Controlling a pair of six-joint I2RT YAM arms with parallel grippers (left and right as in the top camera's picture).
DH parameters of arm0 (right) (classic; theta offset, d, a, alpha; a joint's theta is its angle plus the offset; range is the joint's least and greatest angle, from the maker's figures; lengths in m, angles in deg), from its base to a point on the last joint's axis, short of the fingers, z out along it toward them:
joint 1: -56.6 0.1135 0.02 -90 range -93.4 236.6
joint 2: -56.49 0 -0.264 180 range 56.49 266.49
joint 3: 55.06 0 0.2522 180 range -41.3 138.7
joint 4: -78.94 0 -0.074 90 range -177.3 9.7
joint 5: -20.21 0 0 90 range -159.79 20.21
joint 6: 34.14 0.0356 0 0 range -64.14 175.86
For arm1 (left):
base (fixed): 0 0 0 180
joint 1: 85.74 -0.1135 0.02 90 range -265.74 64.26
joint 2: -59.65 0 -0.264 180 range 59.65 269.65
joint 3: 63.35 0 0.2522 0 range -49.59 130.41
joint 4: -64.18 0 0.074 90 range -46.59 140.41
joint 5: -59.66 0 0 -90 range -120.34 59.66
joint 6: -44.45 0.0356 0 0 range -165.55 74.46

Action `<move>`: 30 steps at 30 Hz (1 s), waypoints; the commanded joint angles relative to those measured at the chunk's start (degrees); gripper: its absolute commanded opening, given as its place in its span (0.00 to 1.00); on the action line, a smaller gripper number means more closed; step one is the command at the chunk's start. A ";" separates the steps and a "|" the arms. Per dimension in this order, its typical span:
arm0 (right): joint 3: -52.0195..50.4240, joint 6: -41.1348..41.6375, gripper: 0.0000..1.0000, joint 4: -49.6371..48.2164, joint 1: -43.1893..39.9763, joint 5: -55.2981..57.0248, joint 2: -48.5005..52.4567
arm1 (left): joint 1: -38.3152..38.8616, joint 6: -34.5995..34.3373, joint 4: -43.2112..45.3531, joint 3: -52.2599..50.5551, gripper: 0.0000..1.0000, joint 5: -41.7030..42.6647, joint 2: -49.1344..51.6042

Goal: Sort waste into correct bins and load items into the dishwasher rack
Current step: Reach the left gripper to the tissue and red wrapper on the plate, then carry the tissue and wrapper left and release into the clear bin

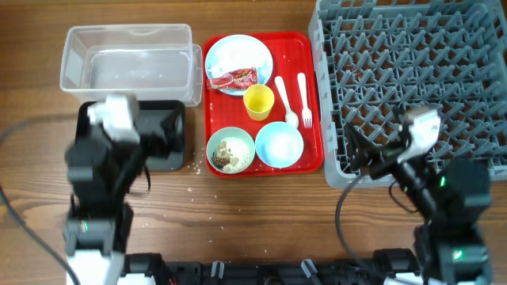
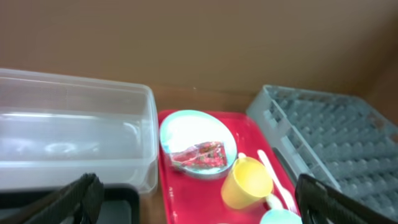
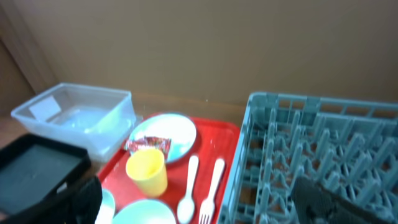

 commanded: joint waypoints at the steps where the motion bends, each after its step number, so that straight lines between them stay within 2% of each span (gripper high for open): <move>1: 12.07 -0.94 1.00 8.31 0.31 -1.01 9.73 | 5.46 9.73 -15.80 25.64 1.00 0.85 23.61; 3: 17.92 -0.94 1.00 14.01 0.31 -1.62 15.50 | 9.22 15.67 -25.44 40.39 1.00 0.90 38.12; 5: 18.80 -0.33 1.00 15.76 0.31 -3.50 18.82 | 12.83 23.26 -33.88 55.08 1.00 0.94 52.30; 7: 18.80 -0.31 1.00 17.03 0.31 -3.78 20.46 | 14.97 26.84 -34.75 63.06 1.00 1.11 61.68; 12: 18.80 -0.57 1.00 20.79 0.28 -3.69 21.57 | 17.18 28.59 -22.88 65.00 1.00 0.22 77.70; 17: 18.80 -0.52 1.00 20.92 0.28 -3.72 21.57 | 17.05 28.83 -18.05 64.98 1.00 -4.57 87.19; 21: 18.80 -0.57 1.00 20.87 0.31 -3.69 21.57 | 17.07 28.79 -16.26 64.98 0.98 -4.55 92.39; 23: 18.80 -0.55 1.00 20.83 0.31 -3.69 21.57 | 17.07 28.79 -16.28 64.98 0.87 -4.59 94.64; 25: 18.80 -0.55 1.00 20.81 0.31 -3.67 21.57 | 17.05 28.81 -16.04 64.98 0.61 -6.12 95.84; 26: 18.80 -0.55 1.00 20.79 0.28 -3.69 21.57 | 17.07 28.81 -15.76 64.98 0.43 -6.71 95.97; 27: 18.80 -0.55 1.00 20.68 0.31 -3.69 21.57 | 17.05 28.79 -15.47 64.98 0.09 -6.71 95.97; 28: 18.80 -0.55 1.00 20.61 0.31 -3.69 21.57 | 17.07 28.61 -15.37 65.00 0.04 -6.69 95.91; 30: 18.80 -0.52 1.00 20.44 0.31 -3.69 21.57 | 16.90 22.36 -14.86 65.88 0.04 -6.71 93.83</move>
